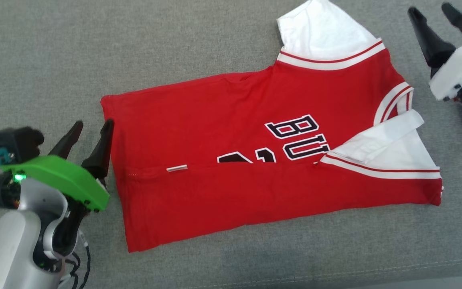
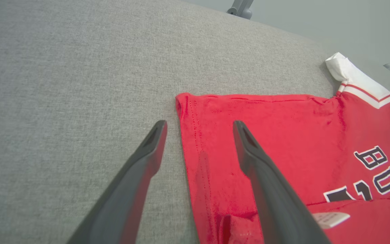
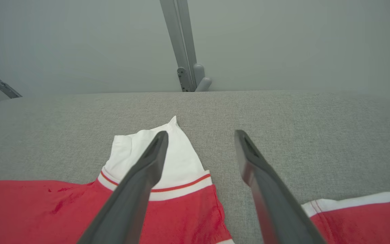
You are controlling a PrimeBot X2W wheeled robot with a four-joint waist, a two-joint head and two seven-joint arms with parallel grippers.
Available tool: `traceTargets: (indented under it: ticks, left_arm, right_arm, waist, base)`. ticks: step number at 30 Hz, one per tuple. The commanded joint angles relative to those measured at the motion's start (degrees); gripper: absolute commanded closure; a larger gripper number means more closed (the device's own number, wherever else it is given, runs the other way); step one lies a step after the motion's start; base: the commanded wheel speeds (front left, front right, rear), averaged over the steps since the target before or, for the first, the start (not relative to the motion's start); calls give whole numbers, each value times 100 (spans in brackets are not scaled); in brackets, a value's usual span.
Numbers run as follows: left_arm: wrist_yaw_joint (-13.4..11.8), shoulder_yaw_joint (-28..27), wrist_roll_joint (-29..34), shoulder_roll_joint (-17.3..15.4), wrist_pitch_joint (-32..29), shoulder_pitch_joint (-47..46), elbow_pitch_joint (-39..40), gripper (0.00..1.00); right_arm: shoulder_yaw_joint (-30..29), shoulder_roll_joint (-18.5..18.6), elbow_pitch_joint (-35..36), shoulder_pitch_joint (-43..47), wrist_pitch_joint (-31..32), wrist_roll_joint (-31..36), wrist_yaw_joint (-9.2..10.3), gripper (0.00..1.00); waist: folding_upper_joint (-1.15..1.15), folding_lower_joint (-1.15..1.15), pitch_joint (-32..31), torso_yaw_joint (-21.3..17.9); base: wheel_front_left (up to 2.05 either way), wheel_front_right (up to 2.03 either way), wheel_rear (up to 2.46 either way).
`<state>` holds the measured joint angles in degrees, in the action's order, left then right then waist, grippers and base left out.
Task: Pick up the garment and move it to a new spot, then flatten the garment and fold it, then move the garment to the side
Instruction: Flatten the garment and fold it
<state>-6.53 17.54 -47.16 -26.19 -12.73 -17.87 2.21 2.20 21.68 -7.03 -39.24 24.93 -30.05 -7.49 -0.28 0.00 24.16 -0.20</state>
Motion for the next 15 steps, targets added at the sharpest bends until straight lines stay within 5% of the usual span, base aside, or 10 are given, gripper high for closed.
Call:
traceTargets:
  ticks: [1, 15]
  left_arm:
    - [62, 105, 62, 94, -66, -349, -142, 0]
    - [755, 779, 97, 591, -310, -1596, -941, 0]
  right_arm:
    - [83, -29, -232, -337, 49, 138, 1, 0]
    - [978, 126, -1945, -1924, -134, 660, 2, 0]
  waist:
    - [28, 0, 719, 464]
    - [28, 0, 1413, 1156]
  base:
    - [0, 0, 0]
    - [0, 0, 0]
